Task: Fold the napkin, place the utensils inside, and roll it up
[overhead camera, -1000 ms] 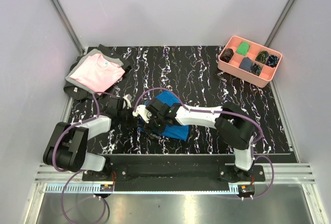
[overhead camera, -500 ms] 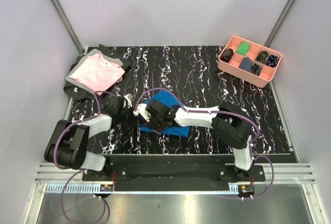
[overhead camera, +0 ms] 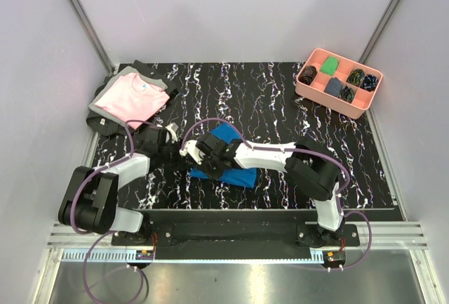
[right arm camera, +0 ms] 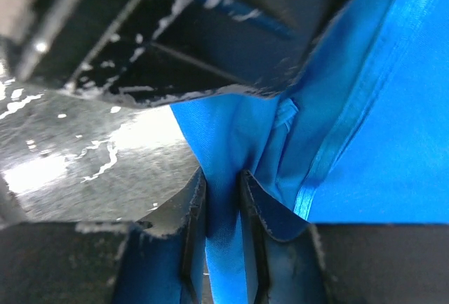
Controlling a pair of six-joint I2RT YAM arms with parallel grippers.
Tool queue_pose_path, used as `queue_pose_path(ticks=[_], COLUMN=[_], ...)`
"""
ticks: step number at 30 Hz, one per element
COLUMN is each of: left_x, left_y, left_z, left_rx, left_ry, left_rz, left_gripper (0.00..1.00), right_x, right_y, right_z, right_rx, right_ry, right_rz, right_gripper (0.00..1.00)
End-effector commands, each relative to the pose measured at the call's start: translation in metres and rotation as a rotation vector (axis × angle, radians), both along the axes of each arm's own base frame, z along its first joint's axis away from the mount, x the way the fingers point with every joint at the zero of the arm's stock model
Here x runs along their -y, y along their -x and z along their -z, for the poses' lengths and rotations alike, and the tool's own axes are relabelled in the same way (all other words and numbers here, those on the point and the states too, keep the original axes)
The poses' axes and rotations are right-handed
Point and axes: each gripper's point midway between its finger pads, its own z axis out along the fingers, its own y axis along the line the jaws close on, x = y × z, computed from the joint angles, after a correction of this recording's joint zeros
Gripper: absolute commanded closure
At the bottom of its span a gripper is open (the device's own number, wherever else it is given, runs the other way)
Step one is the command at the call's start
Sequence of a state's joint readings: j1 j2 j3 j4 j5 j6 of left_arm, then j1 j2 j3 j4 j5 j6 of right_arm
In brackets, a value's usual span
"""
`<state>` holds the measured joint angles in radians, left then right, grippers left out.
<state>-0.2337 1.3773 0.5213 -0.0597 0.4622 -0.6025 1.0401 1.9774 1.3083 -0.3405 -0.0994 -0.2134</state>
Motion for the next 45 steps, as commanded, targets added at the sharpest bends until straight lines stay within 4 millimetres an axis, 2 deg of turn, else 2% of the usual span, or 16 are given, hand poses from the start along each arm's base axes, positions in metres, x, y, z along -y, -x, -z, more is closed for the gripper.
queue_pose_path(ticks=[1,2,7,8,10,11,12,17,23,24,33,36,41,45], left_x=[-0.014,-0.020,-0.029,-0.028,-0.026,-0.023,-0.021,-0.012,-0.002,0.000,0.000,0.001,0.007,0.016], left_y=[-0.009,-0.006,0.006,0.009,0.009,0.012,0.013,0.021,0.022,0.018,0.012,0.010,0.006,0.014], left_z=[-0.015,-0.012,-0.016,-0.016,-0.024,-0.026,-0.028,-0.030,-0.031,-0.033,-0.016,-0.012,-0.009,-0.006], left_rx=[0.089,0.085,0.142,0.151,0.192,0.202,0.206,0.239,0.278,0.295,0.247,0.240,0.244,0.221], left_ry=[-0.060,-0.085,-0.104,-0.096,-0.079,-0.058,-0.046,-0.023,-0.023,-0.024,-0.084,-0.087,-0.064,-0.016], left_rz=[-0.046,-0.066,-0.089,-0.081,-0.070,-0.057,-0.054,-0.012,0.022,0.026,0.022,0.023,0.035,0.072], left_gripper=[0.49,0.48,0.42,0.41,0.39,0.38,0.38,0.35,0.34,0.33,0.32,0.34,0.44,0.50], right_x=[0.029,0.026,0.020,0.017,0.017,0.014,0.015,0.014,0.014,0.015,0.017,0.014,0.015,0.014], right_y=[0.040,0.045,0.042,0.040,0.040,0.038,0.038,0.031,0.023,0.022,0.018,0.020,0.020,0.017], right_z=[0.030,0.028,0.021,0.016,0.017,0.010,0.015,0.012,0.013,0.019,0.027,0.025,0.031,0.031], right_rx=[-0.275,-0.320,-0.455,-0.504,-0.578,-0.636,-0.678,-0.810,-0.976,-0.998,-1.073,-1.096,-1.122,-1.130], right_ry=[0.116,0.092,0.015,-0.017,-0.041,-0.083,-0.088,-0.163,-0.232,-0.228,-0.218,-0.228,-0.216,-0.217], right_rz=[0.001,-0.009,0.002,0.000,0.010,0.011,0.018,0.027,0.057,0.070,0.095,0.088,0.105,0.120], right_gripper=[0.73,0.73,0.73,0.73,0.73,0.74,0.74,0.75,0.76,0.76,0.76,0.77,0.77,0.77])
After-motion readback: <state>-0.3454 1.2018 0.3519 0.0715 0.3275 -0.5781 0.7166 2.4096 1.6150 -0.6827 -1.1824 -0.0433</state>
